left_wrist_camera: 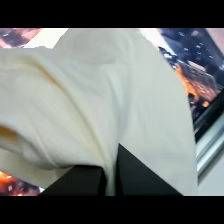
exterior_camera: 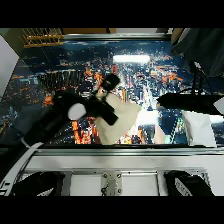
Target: Fold the clothes and pants, and hang the long-sleeved shirts on hangers.
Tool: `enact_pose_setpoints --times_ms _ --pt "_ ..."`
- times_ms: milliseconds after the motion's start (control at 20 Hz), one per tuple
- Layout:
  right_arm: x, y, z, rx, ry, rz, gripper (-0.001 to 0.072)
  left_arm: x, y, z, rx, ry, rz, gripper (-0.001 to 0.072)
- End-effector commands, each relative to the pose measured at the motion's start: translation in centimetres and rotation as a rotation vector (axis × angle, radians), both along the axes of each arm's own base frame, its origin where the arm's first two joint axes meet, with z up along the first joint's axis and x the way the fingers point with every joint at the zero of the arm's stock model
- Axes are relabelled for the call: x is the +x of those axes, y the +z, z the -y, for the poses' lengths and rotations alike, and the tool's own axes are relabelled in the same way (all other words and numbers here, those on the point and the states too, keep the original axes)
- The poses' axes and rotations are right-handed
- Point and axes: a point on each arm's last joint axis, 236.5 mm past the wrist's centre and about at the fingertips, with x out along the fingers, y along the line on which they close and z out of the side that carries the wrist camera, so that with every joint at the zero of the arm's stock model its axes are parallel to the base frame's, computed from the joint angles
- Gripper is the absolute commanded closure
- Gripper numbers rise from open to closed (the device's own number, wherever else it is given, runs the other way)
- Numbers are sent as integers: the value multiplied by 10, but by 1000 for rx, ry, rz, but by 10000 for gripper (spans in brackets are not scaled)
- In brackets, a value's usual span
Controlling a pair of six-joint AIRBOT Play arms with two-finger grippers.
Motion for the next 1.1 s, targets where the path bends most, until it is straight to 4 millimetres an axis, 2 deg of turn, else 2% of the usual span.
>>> enact_pose_setpoints --times_ms 0,50,150,250,300,350,450,550,800,900,1050 --pt "10 5 22 -43 -42 52 700 -31 -26 51 48 -110 -53 187" --pt "10 5 27 -44 -56 47 700 -20 -29 51 44 -60 -76 19" --pt "10 3 34 -44 -72 39 700 20 -21 36 14 72 -97 25" --pt "10 3 35 -44 -74 36 700 75 -9 3 -35 233 -87 25" --pt "10 3 35 -44 -74 36 700 100 -10 -18 -50 303 -86 25" --pt "10 3 34 -41 -73 36 700 120 -17 -39 -47 363 -94 25" --pt "10 3 34 -41 -73 35 700 148 -49 -78 -18 466 -150 25" --pt "8 2 33 -41 -68 26 700 159 -89 -91 -34 509 -266 25" --pt "-4 -7 29 -43 -34 -31 700 158 -169 -76 -104 498 -480 25" --pt "-7 -8 28 -43 -26 -44 700 153 -186 -68 -121 507 -536 26" --pt "-7 -6 24 -23 -23 -42 700 151 -190 -46 -170 499 -549 25"
